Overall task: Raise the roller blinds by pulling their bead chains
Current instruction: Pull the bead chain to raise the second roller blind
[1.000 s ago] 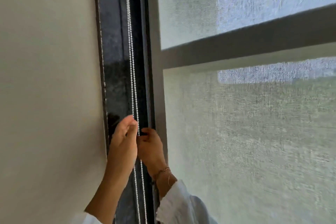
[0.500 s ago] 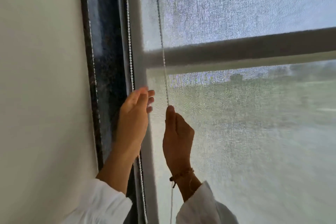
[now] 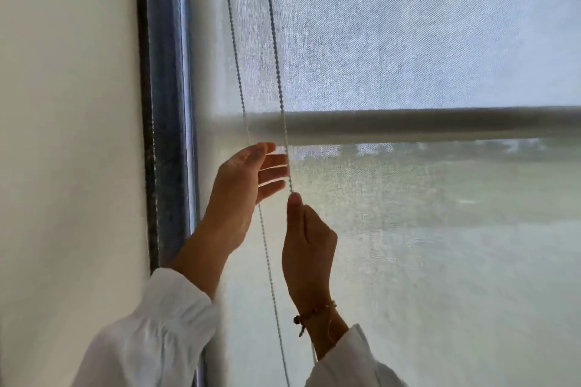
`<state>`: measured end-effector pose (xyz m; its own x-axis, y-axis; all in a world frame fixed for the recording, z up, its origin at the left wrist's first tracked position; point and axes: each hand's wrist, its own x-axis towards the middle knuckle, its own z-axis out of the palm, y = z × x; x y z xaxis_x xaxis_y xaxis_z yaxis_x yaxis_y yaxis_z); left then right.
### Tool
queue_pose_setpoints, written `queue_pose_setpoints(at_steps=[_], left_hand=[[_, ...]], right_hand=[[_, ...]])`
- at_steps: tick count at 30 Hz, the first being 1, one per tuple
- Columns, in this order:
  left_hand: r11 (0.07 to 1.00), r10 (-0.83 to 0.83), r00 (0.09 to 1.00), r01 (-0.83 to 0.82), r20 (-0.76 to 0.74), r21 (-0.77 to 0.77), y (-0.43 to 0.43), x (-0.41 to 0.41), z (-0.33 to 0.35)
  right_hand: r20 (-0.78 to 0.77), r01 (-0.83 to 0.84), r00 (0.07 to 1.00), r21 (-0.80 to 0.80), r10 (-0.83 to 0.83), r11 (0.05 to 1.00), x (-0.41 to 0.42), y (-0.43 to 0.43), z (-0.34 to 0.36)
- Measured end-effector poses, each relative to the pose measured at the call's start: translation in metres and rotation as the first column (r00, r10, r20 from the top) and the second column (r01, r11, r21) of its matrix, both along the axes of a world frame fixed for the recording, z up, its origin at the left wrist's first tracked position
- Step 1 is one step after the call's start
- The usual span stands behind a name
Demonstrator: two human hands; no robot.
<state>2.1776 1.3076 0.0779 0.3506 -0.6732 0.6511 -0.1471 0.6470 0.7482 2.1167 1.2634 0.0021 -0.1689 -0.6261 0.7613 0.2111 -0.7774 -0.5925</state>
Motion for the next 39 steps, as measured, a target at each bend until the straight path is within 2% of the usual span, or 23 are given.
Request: queue_pose_setpoints(at_steps=[7, 15, 18, 21, 23, 26, 27, 28, 29, 30, 31, 32, 33, 34, 35, 36, 38, 39], left_hand=[[0.987, -0.155, 0.988, 0.155, -0.014, 0.039, 0.022, -0.031, 0.007], [0.988, -0.151, 0.98, 0.153, 0.13, -0.006, 0.033, -0.062, 0.004], [0.983, -0.161, 0.985, 0.166, 0.062, -0.081, 0.039, -0.068, 0.005], [0.943, -0.321, 0.946, 0.314, -0.044, -0.113, 0.055, -0.075, 0.013], [0.914, -0.388, 0.92, 0.376, -0.061, -0.15, 0.066, -0.079, 0.02], [0.909, -0.397, 0.915, 0.381, -0.07, -0.169, 0.084, -0.085, 0.028], [0.92, -0.366, 0.928, 0.351, -0.064, -0.175, 0.089, -0.089, 0.027], [0.951, -0.226, 0.974, 0.219, -0.007, -0.219, 0.093, -0.09, 0.025], [0.946, 0.051, 0.992, -0.01, 0.116, -0.324, 0.096, -0.09, 0.022], [0.836, 0.4, 0.893, -0.263, 0.207, -0.481, 0.097, -0.089, 0.018], [0.646, 0.681, 0.701, -0.438, 0.212, -0.625, 0.096, -0.086, 0.013], [0.486, 0.83, 0.532, -0.542, 0.167, -0.685, 0.094, -0.083, 0.009], [0.415, 0.885, 0.446, -0.622, 0.135, -0.664, 0.091, -0.081, 0.006], [0.44, 0.883, 0.448, -0.69, 0.139, -0.574, 0.089, -0.079, 0.004], [0.533, 0.838, 0.522, -0.717, 0.162, -0.449, 0.089, -0.078, 0.003], [0.657, 0.75, 0.638, -0.683, 0.176, -0.32, 0.087, -0.075, 0.002], [0.86, 0.508, 0.856, -0.498, 0.099, -0.11, 0.086, -0.069, 0.002], [0.911, 0.412, 0.91, -0.41, 0.045, -0.039, 0.086, -0.067, 0.002]], right_hand=[[-0.016, 0.056, 0.998, 0.028, -0.056, 0.998, -0.038, 0.027, 0.004], [-0.018, 0.12, 0.992, -0.047, -0.121, 0.992, -0.067, 0.054, -0.006], [-0.011, 0.097, 0.995, -0.083, -0.098, 0.992, -0.071, 0.07, -0.006], [-0.006, 0.096, 0.995, -0.095, -0.097, 0.991, -0.077, 0.082, -0.006], [-0.011, 0.112, 0.993, -0.104, -0.114, 0.988, -0.081, 0.089, -0.007], [-0.026, 0.153, 0.987, -0.133, -0.158, 0.979, -0.084, 0.104, -0.011], [-0.031, 0.169, 0.984, -0.141, -0.175, 0.975, -0.084, 0.109, -0.012], [-0.036, 0.182, 0.981, -0.145, -0.189, 0.972, -0.084, 0.114, -0.014], [-0.037, 0.195, 0.979, -0.15, -0.202, 0.969, -0.085, 0.119, -0.014], [-0.035, 0.209, 0.976, -0.157, -0.217, 0.965, -0.086, 0.123, -0.013], [-0.032, 0.224, 0.972, -0.165, -0.232, 0.961, -0.087, 0.127, -0.012], [-0.028, 0.234, 0.97, -0.169, -0.242, 0.957, -0.089, 0.132, -0.011], [-0.024, 0.237, 0.969, -0.169, -0.244, 0.957, -0.09, 0.135, -0.01], [-0.022, 0.237, 0.97, -0.168, -0.244, 0.957, -0.093, 0.138, -0.009], [-0.024, 0.236, 0.97, -0.165, -0.243, 0.958, -0.096, 0.141, -0.007], [-0.028, 0.23, 0.971, -0.154, -0.237, 0.961, -0.098, 0.142, -0.006], [-0.027, 0.205, 0.978, -0.108, -0.209, 0.973, -0.104, 0.143, -0.003], [-0.023, 0.19, 0.981, -0.081, -0.192, 0.979, -0.106, 0.144, -0.001]])
